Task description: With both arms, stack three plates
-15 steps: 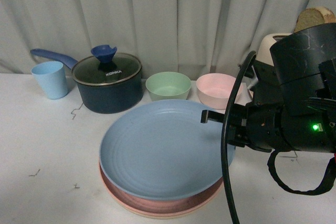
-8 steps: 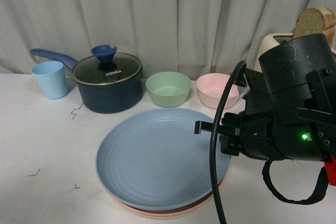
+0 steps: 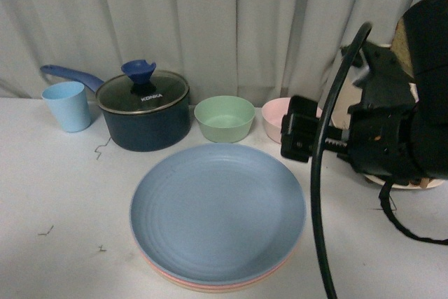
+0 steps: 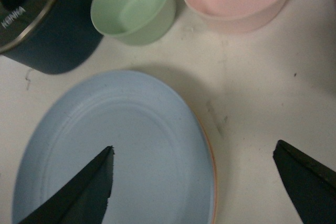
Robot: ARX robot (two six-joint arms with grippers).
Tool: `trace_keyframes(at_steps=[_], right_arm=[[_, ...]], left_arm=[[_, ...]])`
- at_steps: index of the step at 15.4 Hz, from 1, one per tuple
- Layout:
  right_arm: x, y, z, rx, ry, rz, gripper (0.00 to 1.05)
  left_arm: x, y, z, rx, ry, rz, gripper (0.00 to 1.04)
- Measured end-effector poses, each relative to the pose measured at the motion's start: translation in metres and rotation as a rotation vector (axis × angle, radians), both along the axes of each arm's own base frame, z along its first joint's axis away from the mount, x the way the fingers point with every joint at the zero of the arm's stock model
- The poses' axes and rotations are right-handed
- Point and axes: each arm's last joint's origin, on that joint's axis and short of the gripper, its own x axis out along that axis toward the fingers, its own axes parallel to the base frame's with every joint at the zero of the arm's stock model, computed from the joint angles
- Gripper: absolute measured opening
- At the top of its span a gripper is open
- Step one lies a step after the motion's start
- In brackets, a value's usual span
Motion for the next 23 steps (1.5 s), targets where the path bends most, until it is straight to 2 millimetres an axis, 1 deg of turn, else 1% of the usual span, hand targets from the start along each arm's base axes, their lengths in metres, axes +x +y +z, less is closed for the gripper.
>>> trace_keyframes(at_steps=[1,2,3,4,5,6,7,8,9,10,11,12,13,14,15,16,18,23], right_arm=[[-0.003,-0.005,0.011,0.015,-0.032,-0.006,1.0],[-0.01,-0.01,0.023,0.028,-0.065,-0.009,0.97],[-0.014,-0.011,0.03,0.028,-0.126,-0.021,0.97],[-0.019,-0.013,0.033,-0.019,-0.334,-0.088,0.9],[-0.029,-0.021,0.033,-0.092,-0.443,-0.156,0.82],[-0.054,-0.037,0.025,-0.194,-0.522,-0.22,0.72],[-0.084,-0.059,0.025,-0.264,-0.598,-0.266,0.59],[-0.089,-0.063,0.027,-0.27,-0.62,-0.277,0.55],[-0.098,-0.071,0.033,-0.277,-0.654,-0.291,0.5],[-0.113,-0.08,0.039,-0.282,-0.685,-0.299,0.42],[-0.136,-0.092,0.036,-0.301,-0.672,-0.274,0.29],[-0.157,-0.104,0.025,-0.317,-0.614,-0.25,0.16],[-0.171,-0.117,0.023,-0.321,-0.605,-0.258,0.04],[-0.179,-0.121,0.029,-0.328,-0.639,-0.281,0.02],[-0.187,-0.12,0.034,-0.321,-0.666,-0.27,0.02],[-0.198,-0.12,0.031,-0.323,-0.64,-0.262,0.02],[-0.211,-0.119,0.041,-0.314,-0.699,-0.266,0.02],[-0.222,-0.119,0.042,-0.314,-0.701,-0.267,0.02]], left_arm=[[0.0,0.0,0.0,0.0,0.0,0.0,0.98],[0.0,0.0,0.0,0.0,0.0,0.0,0.98],[0.0,0.0,0.0,0.0,0.0,0.0,0.98],[0.0,0.0,0.0,0.0,0.0,0.0,0.98],[0.0,0.0,0.0,0.0,-0.001,-0.003,0.98],[0.0,0.0,0.0,0.0,0.0,0.002,0.98],[0.0,0.0,0.0,0.0,0.002,0.003,0.98],[0.0,0.0,0.0,0.0,0.001,0.002,0.98],[0.0,0.0,0.0,0.0,0.001,0.001,0.98],[0.0,0.0,0.0,0.0,0.001,0.0,0.98],[0.0,0.0,0.0,0.0,0.001,0.001,0.98],[0.0,0.0,0.0,0.0,0.001,0.002,0.98],[0.0,0.0,0.0,0.0,0.001,0.001,0.98],[0.0,0.0,0.0,0.0,0.001,0.001,0.98],[0.0,0.0,0.0,0.0,0.0,0.0,0.98],[0.0,0.0,0.0,0.0,0.0,0.001,0.98],[0.0,0.0,0.0,0.0,0.0,0.001,0.98],[0.0,0.0,0.0,0.0,0.0,0.001,0.98]])
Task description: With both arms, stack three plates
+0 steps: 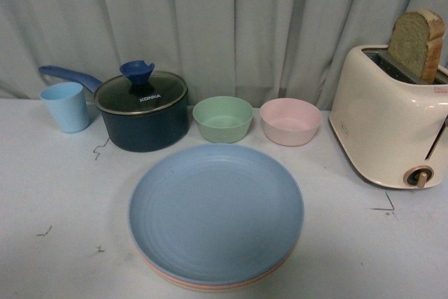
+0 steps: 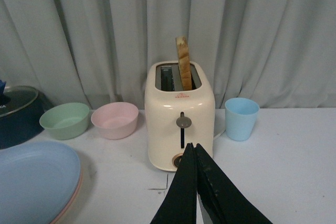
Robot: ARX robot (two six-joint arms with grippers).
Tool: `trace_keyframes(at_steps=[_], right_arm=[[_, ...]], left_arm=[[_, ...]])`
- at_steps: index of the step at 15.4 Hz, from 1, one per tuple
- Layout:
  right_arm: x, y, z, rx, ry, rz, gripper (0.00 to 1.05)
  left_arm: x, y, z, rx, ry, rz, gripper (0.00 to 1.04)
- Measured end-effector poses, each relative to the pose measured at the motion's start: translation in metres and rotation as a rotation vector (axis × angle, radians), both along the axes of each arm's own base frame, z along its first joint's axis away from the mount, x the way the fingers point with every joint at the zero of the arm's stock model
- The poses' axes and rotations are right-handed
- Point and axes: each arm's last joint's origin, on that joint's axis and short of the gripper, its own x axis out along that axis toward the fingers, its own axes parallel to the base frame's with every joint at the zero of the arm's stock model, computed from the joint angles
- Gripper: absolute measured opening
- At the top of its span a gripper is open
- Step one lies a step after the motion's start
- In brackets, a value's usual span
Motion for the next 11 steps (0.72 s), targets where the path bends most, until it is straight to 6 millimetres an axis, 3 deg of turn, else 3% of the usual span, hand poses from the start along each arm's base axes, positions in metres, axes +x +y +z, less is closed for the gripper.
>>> trace_keyframes(at_steps=[11], right_arm=[[-0.021,0.0,-0.001,0.0,-0.003,0.0,0.02]], left_arm=[[0.0,0.0,0.0,0.0,0.0,0.0,0.98]])
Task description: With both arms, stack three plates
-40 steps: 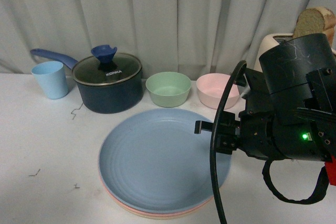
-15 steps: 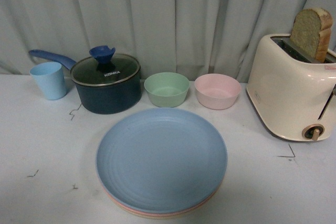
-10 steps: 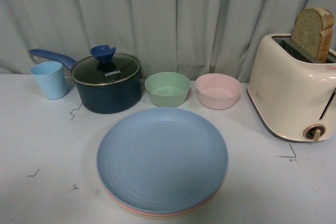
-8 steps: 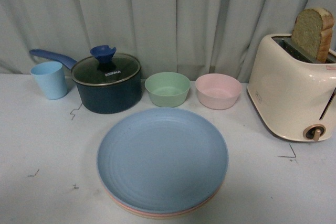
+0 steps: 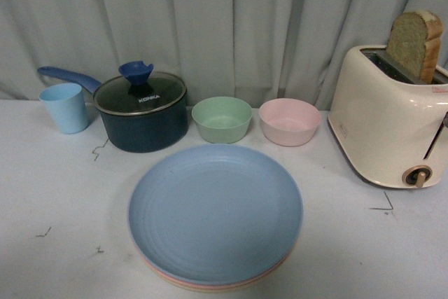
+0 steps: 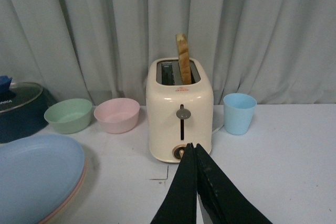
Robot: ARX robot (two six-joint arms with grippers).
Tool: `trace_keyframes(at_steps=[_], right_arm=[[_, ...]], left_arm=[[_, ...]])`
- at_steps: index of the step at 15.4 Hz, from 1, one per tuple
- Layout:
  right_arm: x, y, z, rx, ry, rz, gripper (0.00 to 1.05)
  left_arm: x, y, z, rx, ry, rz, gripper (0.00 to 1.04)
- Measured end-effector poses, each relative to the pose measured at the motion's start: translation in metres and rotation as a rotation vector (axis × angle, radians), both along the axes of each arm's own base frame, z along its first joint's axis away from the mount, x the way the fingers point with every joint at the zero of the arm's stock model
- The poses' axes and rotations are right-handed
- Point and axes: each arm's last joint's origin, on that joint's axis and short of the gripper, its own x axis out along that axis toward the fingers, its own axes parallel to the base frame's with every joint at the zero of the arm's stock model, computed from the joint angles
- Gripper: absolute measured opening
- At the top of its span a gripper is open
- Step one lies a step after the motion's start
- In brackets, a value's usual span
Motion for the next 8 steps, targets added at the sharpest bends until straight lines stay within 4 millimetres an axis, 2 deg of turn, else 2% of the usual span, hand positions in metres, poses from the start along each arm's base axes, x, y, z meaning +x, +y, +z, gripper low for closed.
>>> trace_keyframes(at_steps=[6,8], right_arm=[[0.0002,0.0,-0.0027,-0.001,0.014,0.0,0.03],[0.0002,0.0,-0.0027,-0.001,0.014,0.001,0.27]], left_arm=[[0.0,0.0,0.0,0.0,0.0,0.0,0.98],[0.0,0.0,0.0,0.0,0.0,0.0,0.98]])
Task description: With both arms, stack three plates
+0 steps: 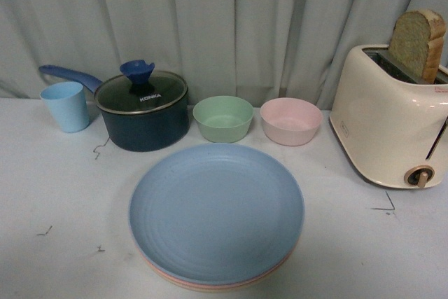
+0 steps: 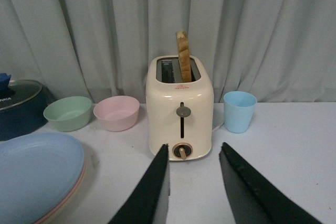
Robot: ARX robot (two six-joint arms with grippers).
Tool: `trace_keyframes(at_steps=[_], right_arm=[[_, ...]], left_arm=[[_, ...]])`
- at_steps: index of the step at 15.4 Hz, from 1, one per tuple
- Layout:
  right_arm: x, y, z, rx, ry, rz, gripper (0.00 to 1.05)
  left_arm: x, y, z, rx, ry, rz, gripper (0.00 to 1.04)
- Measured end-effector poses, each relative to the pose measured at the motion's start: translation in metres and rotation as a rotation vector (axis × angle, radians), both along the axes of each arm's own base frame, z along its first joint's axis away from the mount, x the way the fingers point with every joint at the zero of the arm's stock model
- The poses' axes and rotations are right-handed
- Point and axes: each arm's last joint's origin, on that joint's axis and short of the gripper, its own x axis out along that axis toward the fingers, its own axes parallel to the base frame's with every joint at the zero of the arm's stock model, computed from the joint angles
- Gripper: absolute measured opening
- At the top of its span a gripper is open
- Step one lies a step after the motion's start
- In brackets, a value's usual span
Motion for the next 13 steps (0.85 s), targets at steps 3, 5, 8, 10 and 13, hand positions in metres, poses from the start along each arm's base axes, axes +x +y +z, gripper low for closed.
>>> trace_keyframes(at_steps=[3,5,8,10,13], right_arm=[[0.0,0.0,0.0,0.0,0.0,0.0,0.65],[0.0,0.0,0.0,0.0,0.0,0.0,0.91],[0.0,0.0,0.0,0.0,0.0,0.0,0.98],[0.0,0.0,0.0,0.0,0.0,0.0,0.98],[0.0,0.0,0.0,0.0,0.0,0.0,0.98]], left_arm=[[0.0,0.0,0.0,0.0,0.0,0.0,0.98],[0.0,0.0,0.0,0.0,0.0,0.0,0.98],[0.0,0.0,0.0,0.0,0.0,0.0,0.98],[0.0,0.0,0.0,0.0,0.0,0.0,0.98],[0.0,0.0,0.0,0.0,0.0,0.0,0.98]])
